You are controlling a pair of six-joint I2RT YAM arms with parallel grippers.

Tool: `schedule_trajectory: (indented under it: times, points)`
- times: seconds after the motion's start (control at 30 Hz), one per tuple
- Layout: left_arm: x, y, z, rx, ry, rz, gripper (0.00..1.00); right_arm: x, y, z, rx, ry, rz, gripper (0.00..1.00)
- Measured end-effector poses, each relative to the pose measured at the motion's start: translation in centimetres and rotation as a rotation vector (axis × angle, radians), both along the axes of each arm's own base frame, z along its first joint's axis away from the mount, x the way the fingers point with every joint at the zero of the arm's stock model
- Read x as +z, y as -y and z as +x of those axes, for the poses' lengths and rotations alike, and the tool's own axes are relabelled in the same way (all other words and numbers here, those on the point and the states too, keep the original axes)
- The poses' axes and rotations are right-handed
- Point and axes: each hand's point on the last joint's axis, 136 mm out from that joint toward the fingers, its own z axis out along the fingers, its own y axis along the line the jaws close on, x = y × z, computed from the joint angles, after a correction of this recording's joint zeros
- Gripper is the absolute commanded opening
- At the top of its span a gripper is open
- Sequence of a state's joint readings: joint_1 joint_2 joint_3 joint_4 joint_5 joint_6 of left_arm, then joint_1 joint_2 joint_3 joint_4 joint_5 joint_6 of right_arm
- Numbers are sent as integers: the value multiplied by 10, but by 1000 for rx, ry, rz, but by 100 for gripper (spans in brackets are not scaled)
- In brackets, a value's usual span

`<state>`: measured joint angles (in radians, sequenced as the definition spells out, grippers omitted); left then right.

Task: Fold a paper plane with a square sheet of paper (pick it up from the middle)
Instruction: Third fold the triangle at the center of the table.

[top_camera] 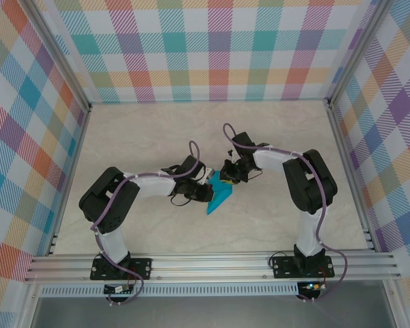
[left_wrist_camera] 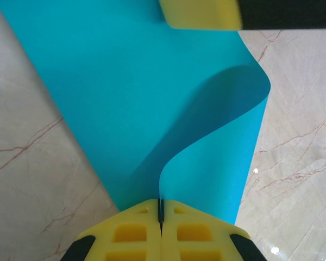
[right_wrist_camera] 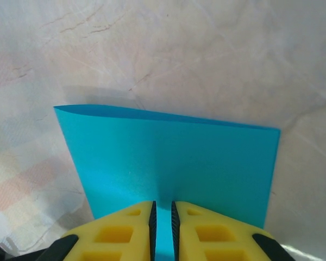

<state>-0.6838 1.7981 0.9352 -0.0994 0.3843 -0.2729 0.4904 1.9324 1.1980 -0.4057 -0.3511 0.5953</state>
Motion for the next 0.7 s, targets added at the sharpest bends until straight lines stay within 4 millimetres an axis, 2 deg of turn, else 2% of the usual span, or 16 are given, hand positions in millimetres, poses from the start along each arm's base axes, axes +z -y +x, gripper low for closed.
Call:
schedule_trajectory:
  times: [0.13, 0.2, 0.27, 0.33, 0.53, 0.6, 0.7]
  points:
    - [0, 0, 0, 0, 1, 0, 2, 33, 10, -5, -49, 71, 42, 14]
    - [0, 0, 0, 0, 2, -2, 2, 54, 15, -13, -84, 126, 97, 7]
    - [0, 0, 0, 0, 1, -2, 2, 63, 19, -24, -119, 155, 151, 2]
    - [0, 0, 0, -2, 0, -4, 2, 59, 23, -40, -149, 150, 188, 0]
    - [0, 0, 0, -2, -2, -7, 2, 20, 12, -101, -152, 33, 212, 0]
    - [0, 0, 0, -2, -2, -7, 2, 18, 3, -112, -137, 20, 224, 0]
    - [0, 0, 0, -2, -2, -7, 2, 24, -15, -118, -112, 32, 268, 0]
